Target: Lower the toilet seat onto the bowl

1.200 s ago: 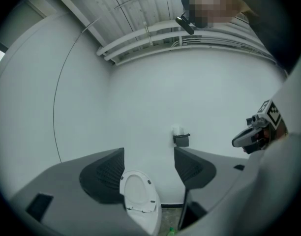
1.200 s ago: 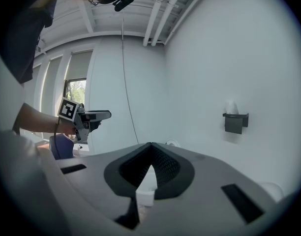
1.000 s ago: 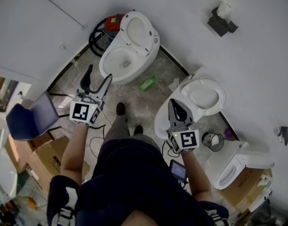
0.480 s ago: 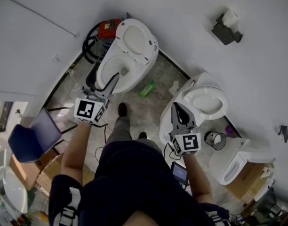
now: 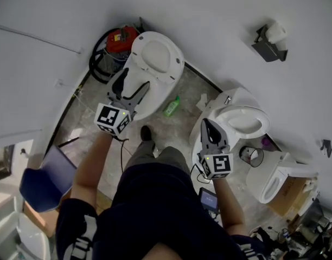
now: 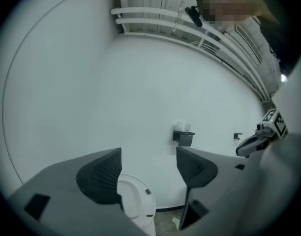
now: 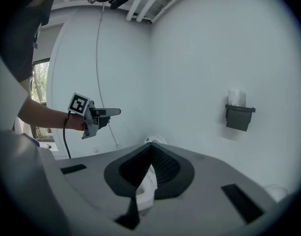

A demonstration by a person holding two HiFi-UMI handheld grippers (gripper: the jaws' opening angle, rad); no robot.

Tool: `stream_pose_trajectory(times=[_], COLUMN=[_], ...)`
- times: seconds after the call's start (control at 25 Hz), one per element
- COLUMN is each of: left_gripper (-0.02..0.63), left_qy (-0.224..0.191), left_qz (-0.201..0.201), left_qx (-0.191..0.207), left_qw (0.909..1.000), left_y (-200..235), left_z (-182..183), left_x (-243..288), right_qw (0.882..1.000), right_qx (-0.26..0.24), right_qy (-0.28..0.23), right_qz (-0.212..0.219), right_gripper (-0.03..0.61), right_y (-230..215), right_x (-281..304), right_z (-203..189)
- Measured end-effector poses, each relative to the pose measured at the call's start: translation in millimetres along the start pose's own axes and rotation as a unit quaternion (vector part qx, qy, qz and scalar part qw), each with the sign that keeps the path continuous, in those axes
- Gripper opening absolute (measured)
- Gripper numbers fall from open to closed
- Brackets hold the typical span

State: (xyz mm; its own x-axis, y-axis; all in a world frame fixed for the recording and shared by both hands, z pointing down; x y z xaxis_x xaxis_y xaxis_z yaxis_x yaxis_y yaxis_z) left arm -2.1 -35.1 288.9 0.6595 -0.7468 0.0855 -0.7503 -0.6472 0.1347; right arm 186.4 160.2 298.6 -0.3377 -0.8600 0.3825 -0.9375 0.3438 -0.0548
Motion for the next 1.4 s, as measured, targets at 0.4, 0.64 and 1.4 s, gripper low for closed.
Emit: stream_pose_trajectory(times=[0.4, 0.64, 1.4], left_gripper=[0.341, 0.339, 0.339], left_qy=[0.081, 0.108, 0.143], left_qz=[-0.012, 0.01, 0.025], left_qx=[-0.098, -0.184, -0.422], left_qw=[0.9918, 0.9768, 0.8952], left_y=[30, 40, 64], left_z=[-69, -109, -198], left_x=[93, 144, 249], right_qw=[0.999, 0.998, 0.991], right_qx=[0.014, 0.019, 0.05], right_qy=[0.032, 0.064, 0.119], right_qz=[0.004, 0.021, 0.03], right_gripper=[0.018, 0.018, 0.018], right_y=[-23, -46, -87], right_x=[43, 51, 60], right_z=[-11, -20, -58])
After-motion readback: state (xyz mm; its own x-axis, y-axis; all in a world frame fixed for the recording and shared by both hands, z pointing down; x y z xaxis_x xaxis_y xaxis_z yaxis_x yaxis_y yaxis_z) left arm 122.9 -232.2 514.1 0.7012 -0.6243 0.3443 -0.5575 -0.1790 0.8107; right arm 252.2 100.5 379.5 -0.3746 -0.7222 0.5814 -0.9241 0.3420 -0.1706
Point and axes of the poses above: the fingertips, and each gripper's own axes: x forward along the fingers, y to its left, z out of its top, the point moved 1 cm from there along -x, backward along the fingers, and after that the axes turned 12 degrees about z, right-handed, at the moved point
